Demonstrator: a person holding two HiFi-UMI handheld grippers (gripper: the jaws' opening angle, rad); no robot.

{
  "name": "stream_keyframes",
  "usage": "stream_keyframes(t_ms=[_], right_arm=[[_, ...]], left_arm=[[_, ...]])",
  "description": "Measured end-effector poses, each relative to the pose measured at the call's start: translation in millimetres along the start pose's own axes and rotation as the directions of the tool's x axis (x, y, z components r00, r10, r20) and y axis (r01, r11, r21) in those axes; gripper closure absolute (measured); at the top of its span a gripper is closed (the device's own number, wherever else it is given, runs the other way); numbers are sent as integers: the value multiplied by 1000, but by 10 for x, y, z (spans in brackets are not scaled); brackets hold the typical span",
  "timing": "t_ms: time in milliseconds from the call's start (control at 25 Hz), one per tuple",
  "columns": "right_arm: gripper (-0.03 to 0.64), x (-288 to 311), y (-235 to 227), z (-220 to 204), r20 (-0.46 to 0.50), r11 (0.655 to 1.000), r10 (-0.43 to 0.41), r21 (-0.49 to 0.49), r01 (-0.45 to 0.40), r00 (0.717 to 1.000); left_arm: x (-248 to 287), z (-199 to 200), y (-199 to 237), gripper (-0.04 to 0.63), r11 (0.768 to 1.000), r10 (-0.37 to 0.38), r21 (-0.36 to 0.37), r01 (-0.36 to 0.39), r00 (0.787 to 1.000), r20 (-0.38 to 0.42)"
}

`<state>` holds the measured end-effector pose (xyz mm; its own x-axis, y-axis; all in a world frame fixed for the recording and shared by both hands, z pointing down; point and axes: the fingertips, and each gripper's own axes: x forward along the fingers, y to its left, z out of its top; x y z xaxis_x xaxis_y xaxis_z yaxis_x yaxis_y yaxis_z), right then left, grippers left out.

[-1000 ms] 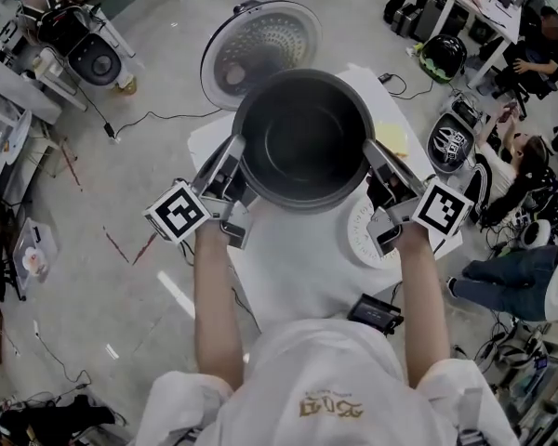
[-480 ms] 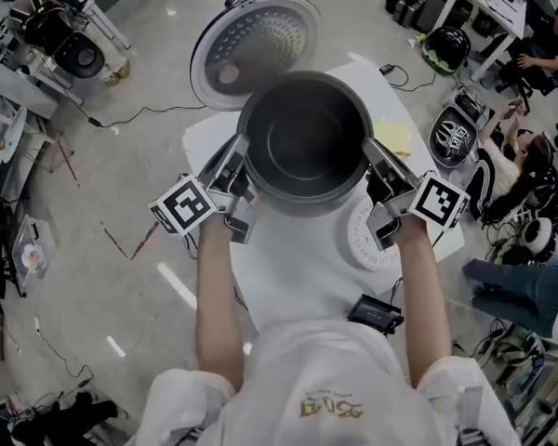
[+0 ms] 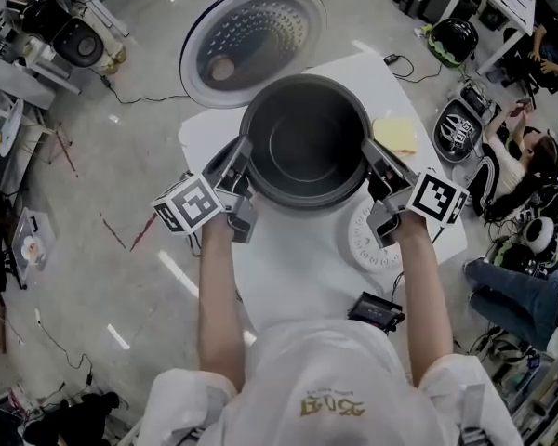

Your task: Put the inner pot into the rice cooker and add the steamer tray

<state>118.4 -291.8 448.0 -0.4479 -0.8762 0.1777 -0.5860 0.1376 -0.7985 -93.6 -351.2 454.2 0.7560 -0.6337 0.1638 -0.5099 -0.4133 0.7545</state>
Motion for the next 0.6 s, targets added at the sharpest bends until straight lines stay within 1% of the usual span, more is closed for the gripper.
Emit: stream_keyframes(t_ms=[120,240,280,320,400,440,520,600], right_arm=[[572,26,-107,-51,-24,1000,-16,-10,16,1000],[567,72,-198,-77,-56,997,-59,-59,56,997],[564,85,-224,-73,-65,995,-74,-78,69,995],[561,95,-249,-67,-74,992,-86,-95,79,994],[558,112,-288,-73,-90,987,-107,-130,95,990],[557,119,-300,-85,-97,984,-118,-149,102,988],[552,134,-318,-117,-110,973,-144,-195,121,983],[540,154,-328,-133,-120,951,-187,-272,149,975]], left_arm=[[28,-74,76,531,998,37,44,-36,999,-22],[69,-82,112,525,991,79,116,-74,996,-40],[90,-80,107,520,984,96,152,-88,994,-47],[115,-87,109,515,974,121,197,-108,991,-58],[154,-138,155,505,946,186,286,-155,979,-84],[164,-174,195,500,932,216,316,-176,972,-97],[172,-239,268,497,917,255,342,-205,960,-110],[167,-245,305,489,905,277,361,-226,956,-96]])
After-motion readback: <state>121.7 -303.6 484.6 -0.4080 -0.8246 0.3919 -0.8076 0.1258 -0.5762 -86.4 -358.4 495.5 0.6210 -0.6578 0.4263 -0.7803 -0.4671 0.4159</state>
